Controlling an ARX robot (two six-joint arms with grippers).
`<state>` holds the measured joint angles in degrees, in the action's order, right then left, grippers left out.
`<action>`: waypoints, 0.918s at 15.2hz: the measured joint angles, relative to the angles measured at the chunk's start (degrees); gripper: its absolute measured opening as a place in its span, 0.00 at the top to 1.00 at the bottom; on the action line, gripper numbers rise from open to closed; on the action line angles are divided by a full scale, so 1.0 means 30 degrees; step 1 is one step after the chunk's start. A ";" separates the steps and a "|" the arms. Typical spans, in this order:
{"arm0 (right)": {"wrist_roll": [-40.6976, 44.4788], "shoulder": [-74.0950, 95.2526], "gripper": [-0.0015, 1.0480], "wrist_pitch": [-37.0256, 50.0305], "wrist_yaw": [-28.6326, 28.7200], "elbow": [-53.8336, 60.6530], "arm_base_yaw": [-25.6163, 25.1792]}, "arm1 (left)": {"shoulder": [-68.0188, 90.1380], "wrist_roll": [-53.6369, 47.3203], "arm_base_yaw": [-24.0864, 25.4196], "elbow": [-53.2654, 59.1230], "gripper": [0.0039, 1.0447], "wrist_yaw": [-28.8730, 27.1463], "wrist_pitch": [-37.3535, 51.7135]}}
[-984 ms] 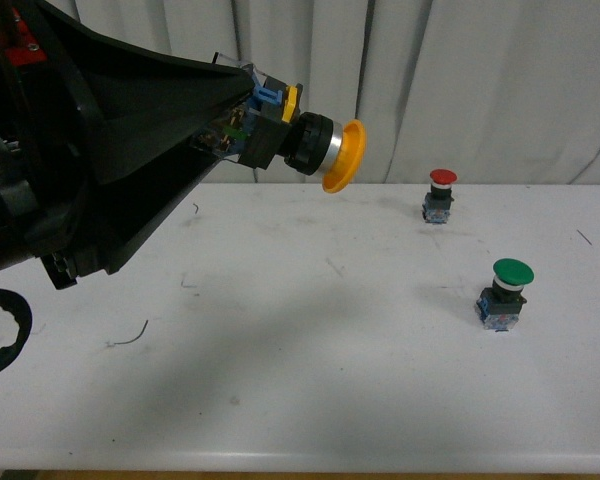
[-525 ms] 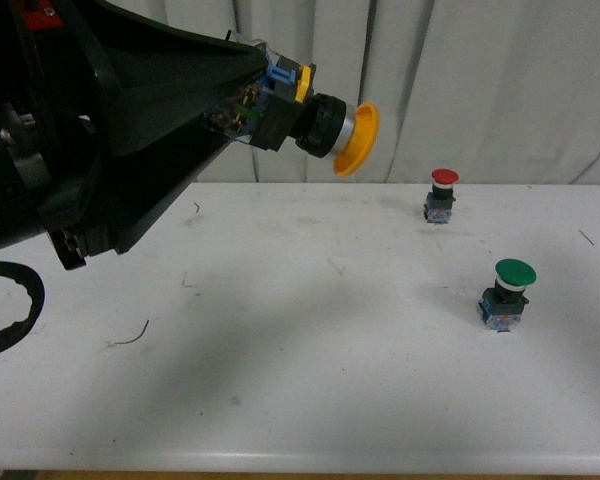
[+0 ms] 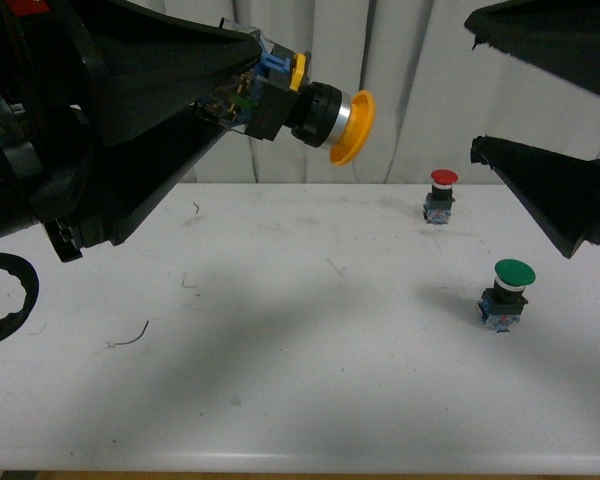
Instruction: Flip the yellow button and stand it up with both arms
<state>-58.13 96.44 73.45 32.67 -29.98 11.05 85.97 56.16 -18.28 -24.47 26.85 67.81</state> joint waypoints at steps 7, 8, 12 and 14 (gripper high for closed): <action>-0.7854 0.1851 0.06 0.0117 -0.1319 -0.1523 0.1326 | 0.0000 0.0131 0.0095 0.0000 0.67 0.0087 0.0291; -0.8174 0.1996 0.06 0.0036 -0.1523 -0.1559 0.1632 | 0.0000 0.0131 0.0109 0.0000 0.67 0.0095 0.0342; -0.8422 0.2200 0.06 0.0073 -0.1814 -0.1734 0.3045 | 0.0000 0.0138 0.0160 0.0000 0.67 0.0131 0.0430; -0.8480 0.2200 0.06 0.0073 -0.1770 -0.1734 0.4073 | 0.0007 0.0131 0.0117 0.0000 0.67 0.0124 0.0437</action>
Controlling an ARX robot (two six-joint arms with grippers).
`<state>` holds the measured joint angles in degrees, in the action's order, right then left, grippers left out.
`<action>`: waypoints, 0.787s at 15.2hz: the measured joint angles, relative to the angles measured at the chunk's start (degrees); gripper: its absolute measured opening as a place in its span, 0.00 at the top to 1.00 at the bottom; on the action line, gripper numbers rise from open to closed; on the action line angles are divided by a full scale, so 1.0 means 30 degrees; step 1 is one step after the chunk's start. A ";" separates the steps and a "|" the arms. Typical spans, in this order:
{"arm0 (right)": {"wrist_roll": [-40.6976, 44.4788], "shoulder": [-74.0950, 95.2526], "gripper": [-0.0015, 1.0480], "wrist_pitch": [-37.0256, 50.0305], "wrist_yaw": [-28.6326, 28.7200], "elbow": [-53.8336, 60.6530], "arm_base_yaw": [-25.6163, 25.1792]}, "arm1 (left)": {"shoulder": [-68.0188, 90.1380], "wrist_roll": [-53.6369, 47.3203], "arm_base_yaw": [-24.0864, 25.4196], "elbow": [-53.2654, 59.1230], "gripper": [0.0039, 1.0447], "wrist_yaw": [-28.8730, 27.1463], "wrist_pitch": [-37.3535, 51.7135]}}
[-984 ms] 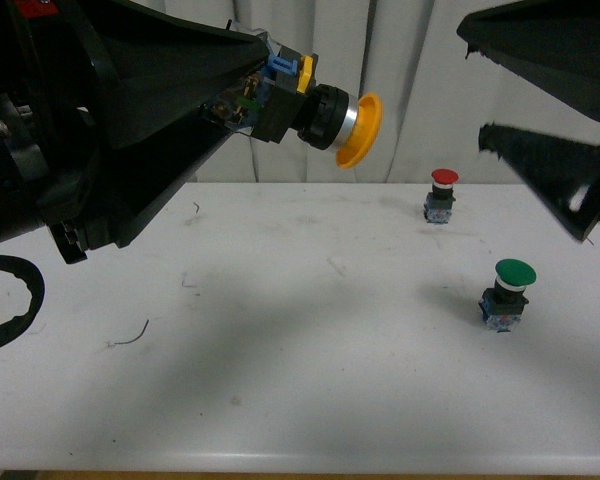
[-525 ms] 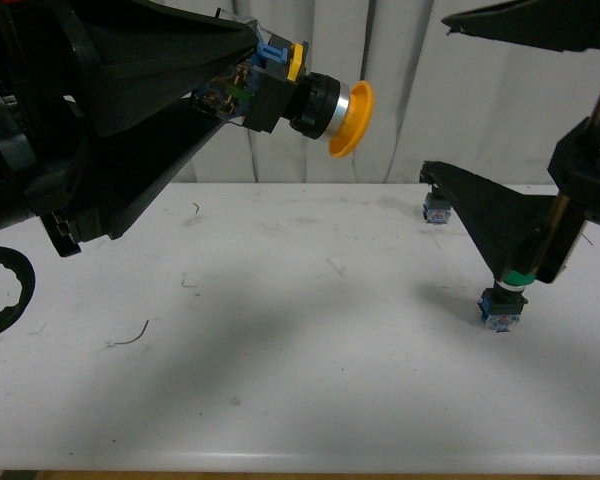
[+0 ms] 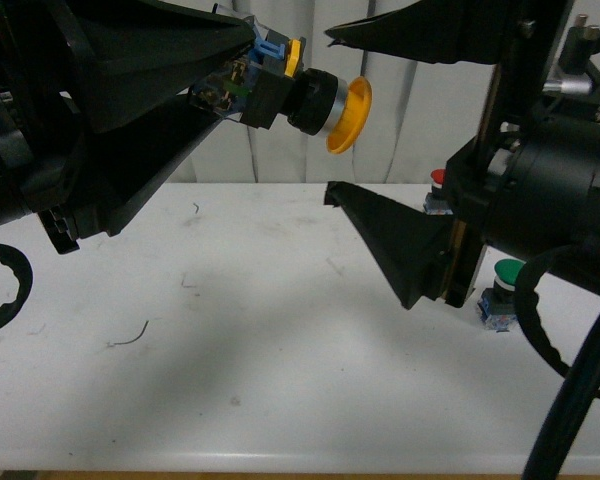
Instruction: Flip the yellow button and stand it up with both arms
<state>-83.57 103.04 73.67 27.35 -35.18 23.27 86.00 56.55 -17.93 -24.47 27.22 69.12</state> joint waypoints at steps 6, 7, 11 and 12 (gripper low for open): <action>-0.0226 0.0000 0.06 0.0007 -0.0393 -0.0175 0.0648 | 0.0051 0.0000 -0.0029 0.0000 0.67 0.0000 0.0036; -0.0233 0.0000 0.06 0.0007 -0.0393 -0.0226 0.0743 | 0.0051 0.0000 -0.0022 0.0015 0.67 0.0000 0.0029; -0.0284 -0.0007 0.31 0.0051 -0.0459 -0.0328 0.0765 | 0.0044 -0.0007 0.0044 0.0109 0.67 0.0000 -0.0058; -0.0284 -0.0036 0.38 0.0080 -0.0459 -0.0328 0.0750 | 0.0051 -0.0007 0.0044 0.0153 0.67 0.0007 -0.0109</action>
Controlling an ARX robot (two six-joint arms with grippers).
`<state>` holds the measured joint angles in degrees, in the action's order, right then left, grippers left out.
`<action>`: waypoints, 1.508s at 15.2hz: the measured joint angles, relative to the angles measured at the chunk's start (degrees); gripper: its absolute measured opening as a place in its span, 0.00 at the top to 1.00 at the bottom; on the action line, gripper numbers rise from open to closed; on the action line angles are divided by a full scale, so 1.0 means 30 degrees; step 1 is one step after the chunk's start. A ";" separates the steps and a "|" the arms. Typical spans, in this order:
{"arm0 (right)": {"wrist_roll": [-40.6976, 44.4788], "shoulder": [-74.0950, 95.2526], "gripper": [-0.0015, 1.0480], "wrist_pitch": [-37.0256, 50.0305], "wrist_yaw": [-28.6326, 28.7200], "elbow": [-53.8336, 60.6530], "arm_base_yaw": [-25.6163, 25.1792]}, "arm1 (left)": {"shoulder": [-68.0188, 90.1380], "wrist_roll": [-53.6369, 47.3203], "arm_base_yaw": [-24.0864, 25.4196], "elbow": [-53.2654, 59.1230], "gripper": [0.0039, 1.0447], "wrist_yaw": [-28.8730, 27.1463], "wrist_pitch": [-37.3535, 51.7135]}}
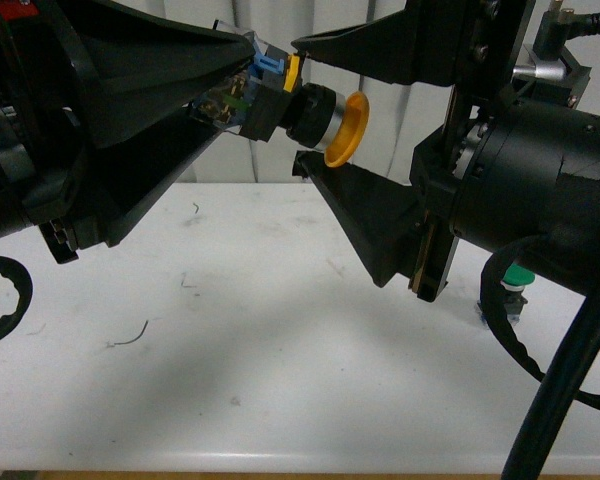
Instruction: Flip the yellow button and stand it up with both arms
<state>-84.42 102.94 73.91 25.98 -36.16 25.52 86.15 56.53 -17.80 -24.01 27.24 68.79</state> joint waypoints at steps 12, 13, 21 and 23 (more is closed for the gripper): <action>-0.0138 -0.0058 0.65 -0.0124 -0.0160 0.0007 -0.0284 | -0.0262 0.0153 0.0189 0.0131 0.42 0.0299 -0.0036; -0.0138 -0.0058 0.65 -0.0146 -0.0160 0.0007 -0.0408 | -0.0743 0.0109 0.0313 0.0226 0.32 0.0270 -0.0393; -0.0138 -0.0058 0.66 -0.0124 -0.0379 -0.0357 -0.1413 | -1.2648 -0.6798 0.0619 0.2069 0.06 -0.2739 -1.2422; -0.0138 -0.0058 0.66 -0.0138 -0.0379 -0.0357 -0.1428 | -1.7398 -1.0061 -0.0095 0.2273 0.06 -0.5217 -1.7318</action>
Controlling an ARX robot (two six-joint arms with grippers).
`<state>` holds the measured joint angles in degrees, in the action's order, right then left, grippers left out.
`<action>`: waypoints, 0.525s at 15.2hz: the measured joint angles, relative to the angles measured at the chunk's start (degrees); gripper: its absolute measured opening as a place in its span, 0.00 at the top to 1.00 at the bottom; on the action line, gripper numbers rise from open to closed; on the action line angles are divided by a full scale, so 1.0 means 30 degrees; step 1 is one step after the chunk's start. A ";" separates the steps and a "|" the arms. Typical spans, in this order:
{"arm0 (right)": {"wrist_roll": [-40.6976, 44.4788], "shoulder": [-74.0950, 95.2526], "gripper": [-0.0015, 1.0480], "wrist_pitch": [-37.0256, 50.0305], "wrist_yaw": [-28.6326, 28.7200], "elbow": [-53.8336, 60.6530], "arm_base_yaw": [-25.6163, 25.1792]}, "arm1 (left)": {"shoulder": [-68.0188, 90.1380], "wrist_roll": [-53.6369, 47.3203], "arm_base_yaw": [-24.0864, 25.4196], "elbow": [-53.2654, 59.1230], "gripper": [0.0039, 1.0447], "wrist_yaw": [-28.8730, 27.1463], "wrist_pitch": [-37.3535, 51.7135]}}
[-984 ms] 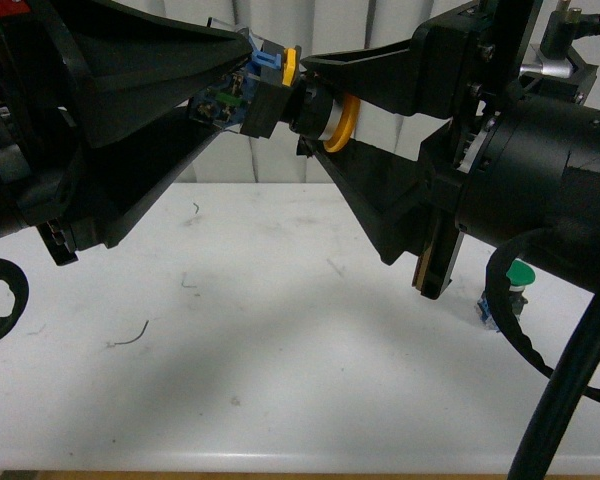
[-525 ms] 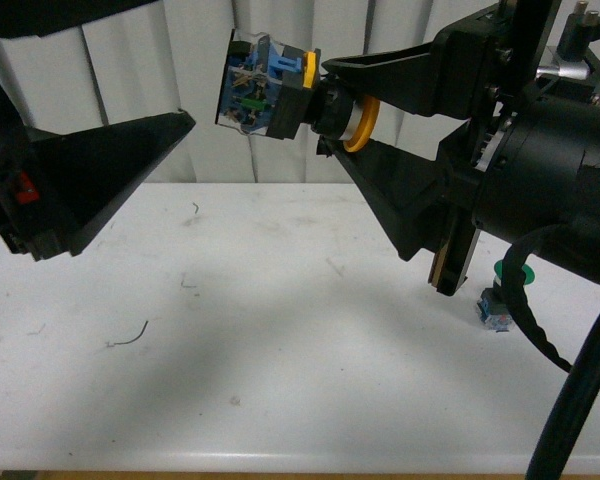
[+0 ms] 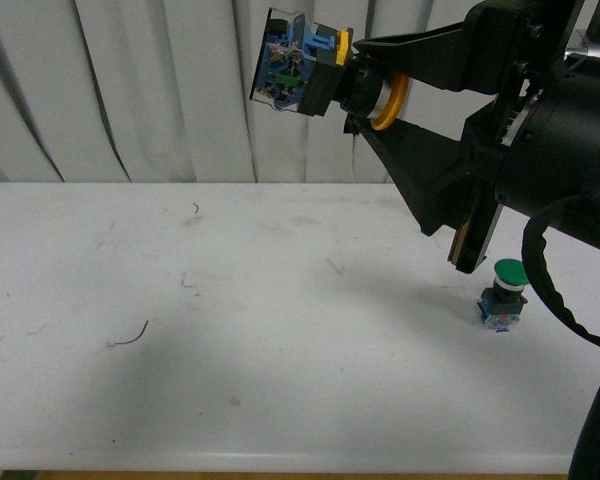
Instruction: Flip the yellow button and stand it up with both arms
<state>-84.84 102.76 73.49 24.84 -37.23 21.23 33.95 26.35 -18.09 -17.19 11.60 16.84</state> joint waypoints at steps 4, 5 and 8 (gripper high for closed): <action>0.0153 -0.0022 0.66 0.0000 -0.0015 0.0000 0.0029 | -0.5530 -0.5697 -0.3942 -0.0590 0.14 -0.8007 -0.5894; 0.0160 -0.0044 0.66 -0.0007 0.0000 -0.0007 0.0029 | -0.5960 -0.6899 -0.3512 -0.0306 0.24 -1.0652 -0.6047; 0.0291 -0.0080 0.66 0.0000 0.0000 -0.0087 0.0051 | -0.7643 -0.8284 0.0007 0.1610 0.57 -0.9952 -0.6164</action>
<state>-83.96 102.52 73.49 24.84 -37.50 21.39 11.03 1.50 -18.06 -12.36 -18.26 -1.65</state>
